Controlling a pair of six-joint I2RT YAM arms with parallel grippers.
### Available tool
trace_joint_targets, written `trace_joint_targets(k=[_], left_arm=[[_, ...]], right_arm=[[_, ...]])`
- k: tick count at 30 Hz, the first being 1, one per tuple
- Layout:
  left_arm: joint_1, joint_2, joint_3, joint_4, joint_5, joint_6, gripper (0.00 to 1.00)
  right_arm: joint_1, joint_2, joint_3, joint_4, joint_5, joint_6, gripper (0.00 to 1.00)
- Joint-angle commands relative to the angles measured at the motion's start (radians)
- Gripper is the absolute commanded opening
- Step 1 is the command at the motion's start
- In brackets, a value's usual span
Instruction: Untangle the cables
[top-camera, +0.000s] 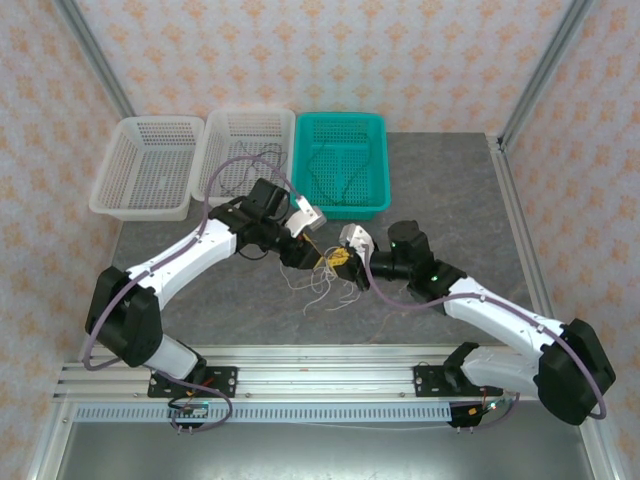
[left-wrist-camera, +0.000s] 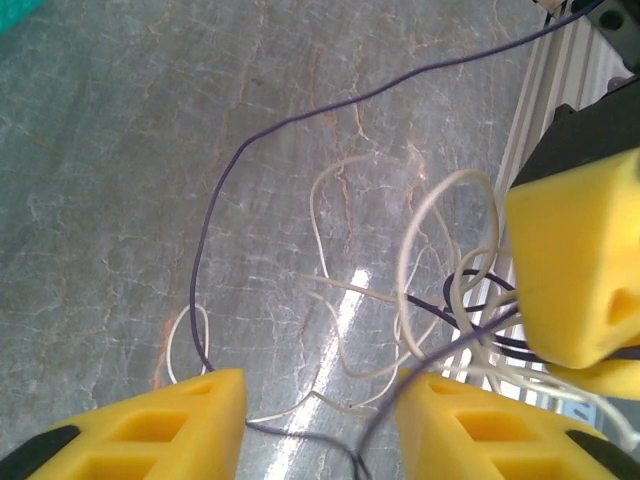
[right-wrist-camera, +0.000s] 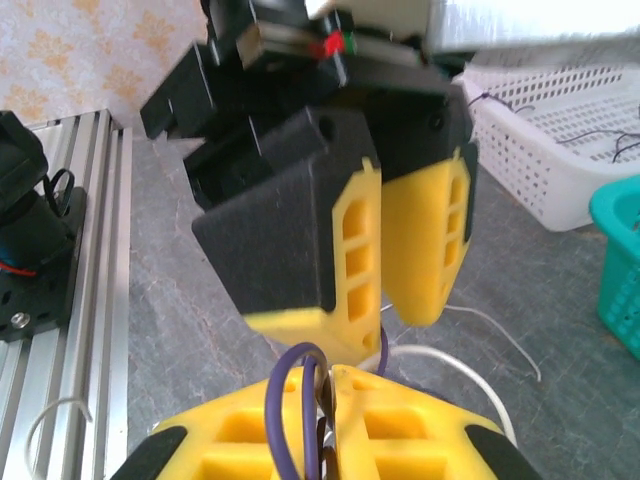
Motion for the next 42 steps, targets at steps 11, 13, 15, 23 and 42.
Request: trace_joint_targets(k=[11, 13, 15, 23, 42], left_arm=[[0.004, -0.059, 0.022, 0.026, -0.006, -0.028, 0.00], [0.007, -0.097, 0.032, 0.068, -0.018, -0.064, 0.00], [0.009, -0.124, 0.069, 0.074, -0.022, -0.086, 0.00], [0.007, -0.152, 0.246, 0.044, 0.011, -0.126, 0.00], [-0.059, -0.107, 0.148, 0.051, -0.056, -0.131, 0.00]], right_arm=[[-0.005, -0.039, -0.057, -0.030, 0.115, -0.044, 0.18], [-0.005, -0.040, -0.098, -0.053, 0.166, -0.052, 0.21], [-0.005, -0.035, -0.133, -0.073, 0.205, -0.065, 0.24], [-0.005, -0.012, -0.181, -0.052, 0.186, -0.011, 0.26], [-0.005, -0.228, 0.010, 0.094, 0.180, 0.116, 0.60]])
